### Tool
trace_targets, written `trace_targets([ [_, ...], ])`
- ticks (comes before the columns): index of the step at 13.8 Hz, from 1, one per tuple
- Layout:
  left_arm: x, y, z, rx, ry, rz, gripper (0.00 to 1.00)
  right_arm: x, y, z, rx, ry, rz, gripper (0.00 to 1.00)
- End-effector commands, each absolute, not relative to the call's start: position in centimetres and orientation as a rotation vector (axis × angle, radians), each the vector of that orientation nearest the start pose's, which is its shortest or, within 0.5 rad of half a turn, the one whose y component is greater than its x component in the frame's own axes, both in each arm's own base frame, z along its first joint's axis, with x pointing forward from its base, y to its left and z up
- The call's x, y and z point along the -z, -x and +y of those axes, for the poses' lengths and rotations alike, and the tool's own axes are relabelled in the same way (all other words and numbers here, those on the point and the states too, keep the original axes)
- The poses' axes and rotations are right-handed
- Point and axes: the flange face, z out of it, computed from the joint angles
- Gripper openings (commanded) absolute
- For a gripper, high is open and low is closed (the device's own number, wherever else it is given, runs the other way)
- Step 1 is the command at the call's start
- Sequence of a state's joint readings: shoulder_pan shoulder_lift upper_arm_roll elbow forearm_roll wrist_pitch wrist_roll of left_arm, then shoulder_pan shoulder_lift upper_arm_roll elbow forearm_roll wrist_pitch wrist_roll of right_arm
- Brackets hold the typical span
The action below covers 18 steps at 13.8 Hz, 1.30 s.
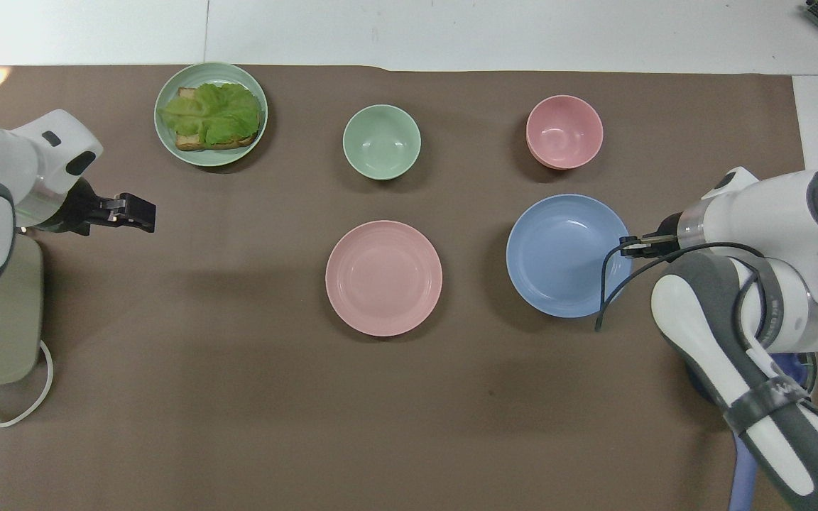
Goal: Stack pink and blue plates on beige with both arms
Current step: 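Slide the blue plate onto the pink plate with the right gripper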
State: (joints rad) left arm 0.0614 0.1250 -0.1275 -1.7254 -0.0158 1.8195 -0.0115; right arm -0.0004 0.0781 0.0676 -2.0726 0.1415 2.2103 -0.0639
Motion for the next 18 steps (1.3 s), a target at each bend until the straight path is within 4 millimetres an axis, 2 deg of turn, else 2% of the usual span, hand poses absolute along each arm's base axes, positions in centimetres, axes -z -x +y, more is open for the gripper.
trace_targets([
  [1, -56.2, -58.6, -3.8, -0.035, 3.137, 0.156, 1.0, -41.2, -56.0, 9.0, 0.102, 2.969, -0.095, 0.0],
  [2, -58.0, -57.8, -4.3, 0.01, 3.133, 0.184, 1.0, -41.4, -55.5, 11.9, 0.108, 2.963, -0.151, 0.0],
  [3, -59.3, -57.1, -4.7, 0.044, 3.129, 0.201, 1.0, -41.4, -55.1, 14.1, 0.112, 2.96, -0.134, 0.0],
  [4, -60.6, -56.3, -5.1, 0.065, 3.127, 0.205, 1.0, -40.9, -55.1, 15.3, 0.109, 2.96, -0.084, 0.0],
  [5, -61.8, -55.3, -5.3, 0.067, 3.128, 0.207, 1.0, -40.0, -54.9, 17.9, 0.123, 2.953, -0.073, 0.0],
  [6, -62.3, -54.6, -5.3, 0.053, 3.126, 0.207, 1.0, -39.6, -55.0, 20.3, 0.158, 2.938, -0.04, 0.0],
  [8, -62.4, -54.7, -4.8, 0.057, 3.13, 0.183, 1.0, -38.9, -54.8, 23.5, 0.146, 2.938, 0.017, 0.0],
  [12, -62.4, -54.8, -2.8, 0.055, 3.135, 0.125, 1.0, -37.8, -55.0, 25.0, 0.128, 2.934, 0.036, 0.0],
  [15, -62.4, -54.8, -2.6, 0.055, 3.135, 0.12, 1.0, -35.6, -54.4, 27.5, 0.074, 2.94, 0.009, 0.0],
  [18, -62.4, -54.8, -2.7, 0.055, 3.135, 0.123, 1.0, -34.4, -54.4, 27.9, 0.047, 2.944, 0.013, 0.0],
])
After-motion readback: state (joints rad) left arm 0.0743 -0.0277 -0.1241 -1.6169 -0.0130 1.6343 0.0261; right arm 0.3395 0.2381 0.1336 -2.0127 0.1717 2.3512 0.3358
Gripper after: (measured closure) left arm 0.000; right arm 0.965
